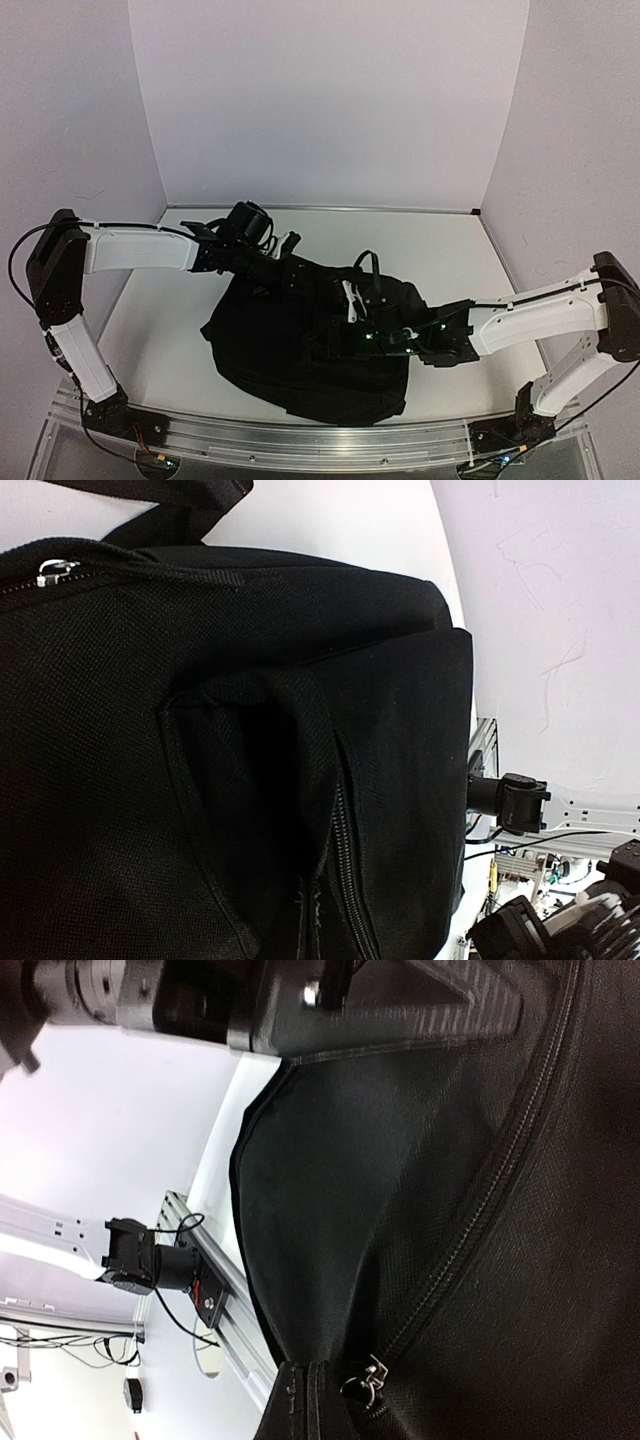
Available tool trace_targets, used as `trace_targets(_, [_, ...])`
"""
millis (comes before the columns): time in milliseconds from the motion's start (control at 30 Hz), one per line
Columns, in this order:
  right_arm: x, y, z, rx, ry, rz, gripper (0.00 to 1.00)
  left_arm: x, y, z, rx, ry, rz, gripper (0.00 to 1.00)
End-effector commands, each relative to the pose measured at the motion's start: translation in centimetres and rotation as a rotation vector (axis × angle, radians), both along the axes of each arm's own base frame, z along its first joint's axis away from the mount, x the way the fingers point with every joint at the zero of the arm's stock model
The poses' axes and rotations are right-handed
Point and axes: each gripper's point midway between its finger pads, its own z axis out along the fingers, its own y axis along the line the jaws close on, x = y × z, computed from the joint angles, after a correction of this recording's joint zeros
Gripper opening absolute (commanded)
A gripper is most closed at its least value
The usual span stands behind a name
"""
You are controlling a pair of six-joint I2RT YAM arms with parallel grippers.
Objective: Pack the student bag
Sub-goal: Zip the student bag at the center of the board.
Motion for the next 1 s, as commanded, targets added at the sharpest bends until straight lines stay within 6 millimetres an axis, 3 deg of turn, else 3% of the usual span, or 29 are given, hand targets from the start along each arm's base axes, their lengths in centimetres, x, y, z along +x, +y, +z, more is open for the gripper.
trace_targets(0, [-4.6,2.4,0.9,0.064,0.057,0.196,0.0,6.3,1.8,3.9,-0.067,-0.187,0.144,0.0])
trace_targets(433, [-5.7,2.3,0.1,0.053,0.081,0.239,0.0,11.1,2.9,4.7,-0.091,-0.241,0.182,0.0])
trace_targets(567, [-5.0,2.6,0.6,0.056,0.055,0.211,0.01,11.0,2.3,4.7,-0.116,-0.232,0.15,0.0])
trace_targets(600, [-4.6,2.7,1.1,0.058,0.039,0.192,0.05,10.8,2.2,4.7,-0.122,-0.231,0.134,0.02])
trace_targets(700, [-3.1,2.9,4.1,0.082,-0.035,0.131,0.23,9.8,2.4,4.8,-0.121,-0.254,0.085,0.21])
trace_targets(767, [-2.1,2.7,6.2,0.089,-0.09,0.089,0.38,9.3,3.1,4.9,-0.106,-0.269,0.077,0.45])
trace_targets(867, [-0.7,2.2,8.0,0.053,-0.17,0.04,0.6,8.7,4.3,5.9,-0.089,-0.302,0.078,0.71])
trace_targets(967, [1.2,1.6,9.0,-0.009,-0.244,-0.015,0.79,8.7,5.7,6.4,-0.046,-0.342,0.097,0.85])
